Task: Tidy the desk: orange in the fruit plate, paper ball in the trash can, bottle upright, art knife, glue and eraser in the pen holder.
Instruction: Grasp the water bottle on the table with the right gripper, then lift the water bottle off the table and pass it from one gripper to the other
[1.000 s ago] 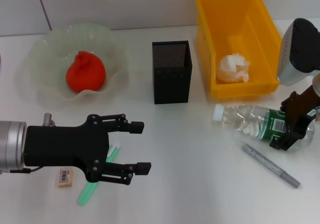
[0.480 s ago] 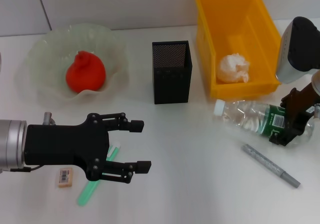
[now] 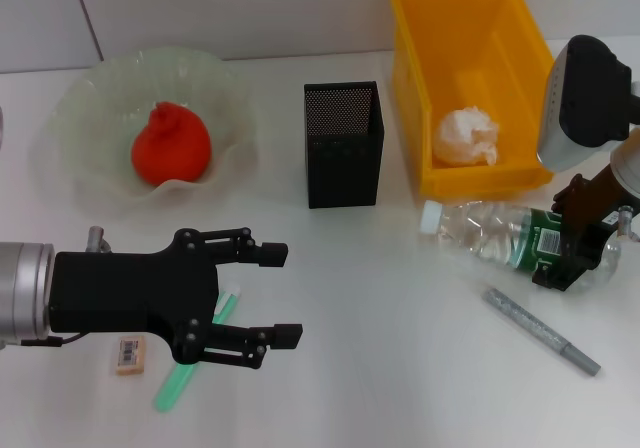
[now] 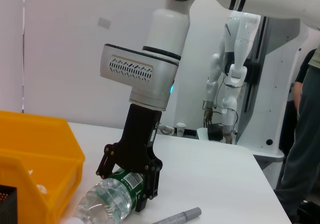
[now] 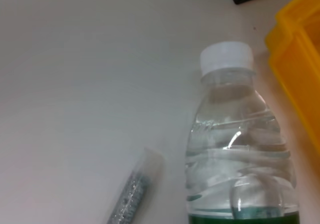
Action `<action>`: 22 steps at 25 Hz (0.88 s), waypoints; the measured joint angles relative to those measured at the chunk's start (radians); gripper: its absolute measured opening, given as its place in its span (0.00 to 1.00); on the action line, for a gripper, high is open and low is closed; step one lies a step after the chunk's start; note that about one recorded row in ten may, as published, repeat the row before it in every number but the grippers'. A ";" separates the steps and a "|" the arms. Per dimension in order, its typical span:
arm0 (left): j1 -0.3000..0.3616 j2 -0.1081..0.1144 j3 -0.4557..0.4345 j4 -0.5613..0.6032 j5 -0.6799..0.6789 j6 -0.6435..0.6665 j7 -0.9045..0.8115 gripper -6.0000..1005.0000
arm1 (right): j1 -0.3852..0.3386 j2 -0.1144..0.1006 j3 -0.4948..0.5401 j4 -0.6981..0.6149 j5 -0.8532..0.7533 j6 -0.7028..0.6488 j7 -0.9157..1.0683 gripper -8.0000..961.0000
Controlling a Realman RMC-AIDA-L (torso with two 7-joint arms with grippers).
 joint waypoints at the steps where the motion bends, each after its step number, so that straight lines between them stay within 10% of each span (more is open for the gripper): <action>1: 0.000 0.000 0.000 0.000 0.000 0.000 0.000 0.84 | 0.000 0.000 -0.004 0.000 0.000 -0.001 0.001 0.82; 22: 0.003 0.002 -0.002 0.000 0.000 0.000 0.000 0.84 | -0.052 0.008 -0.033 -0.110 0.082 -0.076 0.009 0.82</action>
